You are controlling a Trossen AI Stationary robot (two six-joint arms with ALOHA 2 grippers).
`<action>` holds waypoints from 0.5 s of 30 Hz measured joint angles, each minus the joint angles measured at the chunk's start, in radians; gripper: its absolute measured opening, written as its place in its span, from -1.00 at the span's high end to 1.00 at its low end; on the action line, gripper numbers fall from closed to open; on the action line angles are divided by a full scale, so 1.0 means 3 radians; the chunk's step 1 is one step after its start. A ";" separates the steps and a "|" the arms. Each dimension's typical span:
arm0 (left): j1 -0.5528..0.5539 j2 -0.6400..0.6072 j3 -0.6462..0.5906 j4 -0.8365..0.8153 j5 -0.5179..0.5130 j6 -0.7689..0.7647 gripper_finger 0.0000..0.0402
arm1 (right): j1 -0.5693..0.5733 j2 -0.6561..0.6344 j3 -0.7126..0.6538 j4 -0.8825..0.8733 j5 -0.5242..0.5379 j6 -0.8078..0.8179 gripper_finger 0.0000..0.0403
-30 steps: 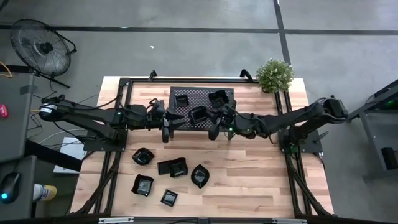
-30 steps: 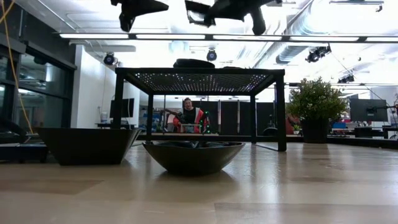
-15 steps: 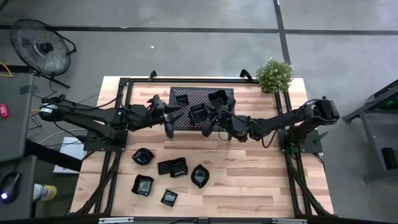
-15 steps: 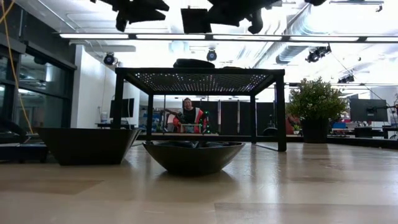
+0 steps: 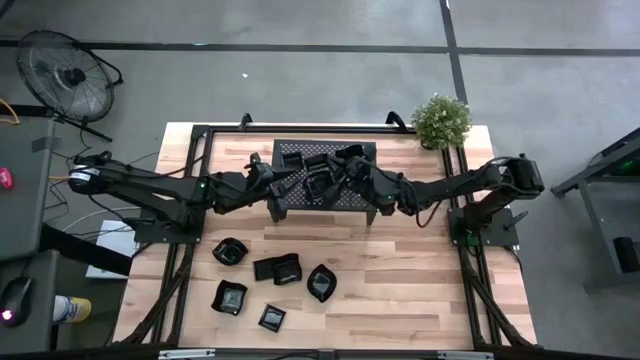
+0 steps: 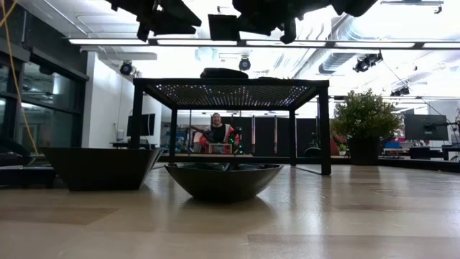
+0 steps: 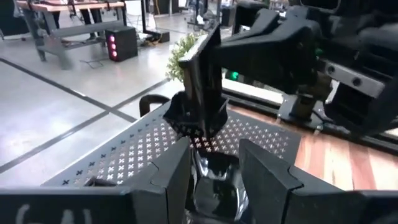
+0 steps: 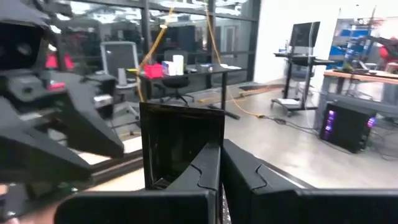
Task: Pick & Place Mini shaped plates
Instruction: Stack the black square plate on top of the black square plate on the shelf
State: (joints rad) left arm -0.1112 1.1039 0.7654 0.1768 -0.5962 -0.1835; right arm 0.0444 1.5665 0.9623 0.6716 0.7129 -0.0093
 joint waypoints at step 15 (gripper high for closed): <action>0.0054 0.0156 0.0000 0.0403 -0.0219 0.0100 0.32 | -0.0066 0.0001 -0.0001 -0.0139 -0.0222 -0.0056 0.99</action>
State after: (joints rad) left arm -0.0951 1.1507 0.7654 0.2977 -0.6619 -0.1535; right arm 0.0245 1.5669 0.9619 0.6299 0.6464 -0.0260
